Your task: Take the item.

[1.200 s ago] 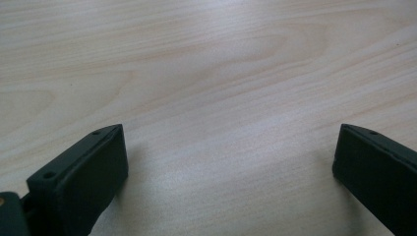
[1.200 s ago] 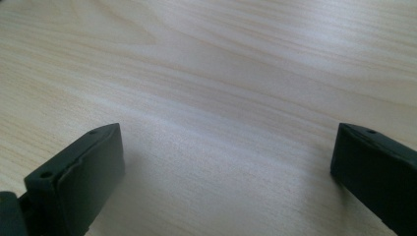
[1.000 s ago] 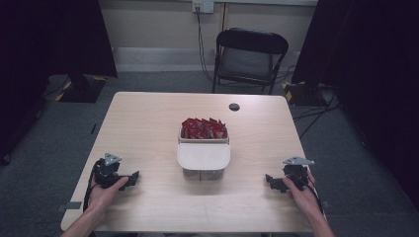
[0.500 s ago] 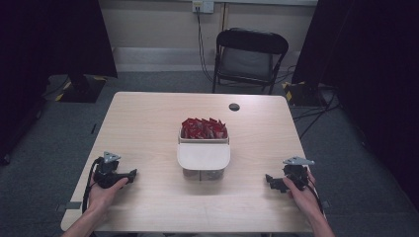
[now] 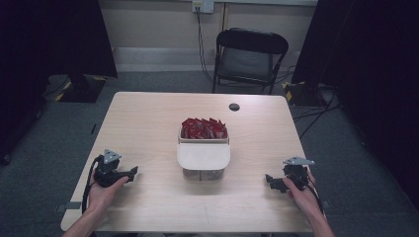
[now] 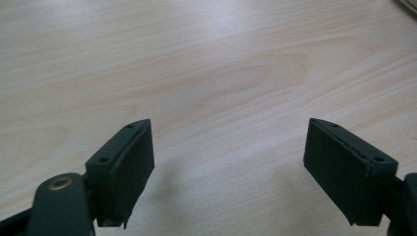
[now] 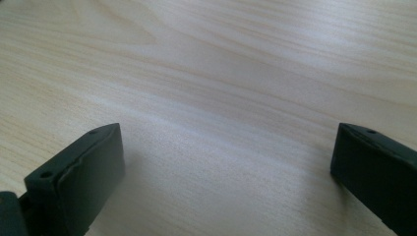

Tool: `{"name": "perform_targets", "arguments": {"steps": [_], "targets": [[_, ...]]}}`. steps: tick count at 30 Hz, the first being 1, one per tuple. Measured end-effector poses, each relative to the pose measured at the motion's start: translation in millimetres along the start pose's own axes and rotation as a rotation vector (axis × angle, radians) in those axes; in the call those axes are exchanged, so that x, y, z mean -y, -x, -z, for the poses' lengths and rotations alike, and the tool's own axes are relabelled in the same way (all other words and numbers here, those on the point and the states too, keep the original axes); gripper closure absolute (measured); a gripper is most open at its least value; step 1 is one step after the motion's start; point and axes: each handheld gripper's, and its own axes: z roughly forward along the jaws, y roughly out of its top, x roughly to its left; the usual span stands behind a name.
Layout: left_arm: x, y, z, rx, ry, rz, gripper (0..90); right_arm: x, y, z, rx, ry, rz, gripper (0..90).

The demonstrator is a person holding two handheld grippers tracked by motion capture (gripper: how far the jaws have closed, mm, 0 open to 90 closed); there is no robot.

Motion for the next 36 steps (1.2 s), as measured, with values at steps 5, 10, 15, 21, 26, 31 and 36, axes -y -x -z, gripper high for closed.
{"name": "perform_targets", "arguments": {"steps": [5, 10, 15, 21, 26, 31, 36], "targets": [[-3.1, 3.1, 2.4, 0.004, 0.004, -0.041, 19.3, 0.0, 0.0, 0.0, 0.000, 0.000, 0.000, 0.0], [-7.3, 4.7, 5.5, 0.026, 0.016, -0.033, 19.2, 0.0, 0.0, 0.0, 0.000, 0.000, 0.000, 0.0], [-10.6, 6.8, 7.8, 0.033, 0.041, -0.045, 19.7, 0.0, 0.0, 0.0, 0.000, 0.000, 0.000, 0.0], [-16.3, 7.7, 11.6, 0.059, 0.084, -0.038, 21.3, 0.1, -0.1, 0.1, -0.001, 0.001, 0.001, 0.0], [-21.6, 9.9, 15.0, 0.081, 0.105, -0.042, 21.3, 0.2, -0.1, 0.1, -0.001, 0.001, 0.001, 0.0], [-25.1, 11.2, 14.1, 0.130, 0.089, -0.046, 23.8, 0.2, -0.1, 0.1, -0.001, 0.001, 0.001, 0.0], [-33.9, 16.3, 14.6, 0.173, 0.104, -0.056, 24.6, 0.2, -0.1, 0.1, -0.001, 0.001, 0.001, 0.0]]}}
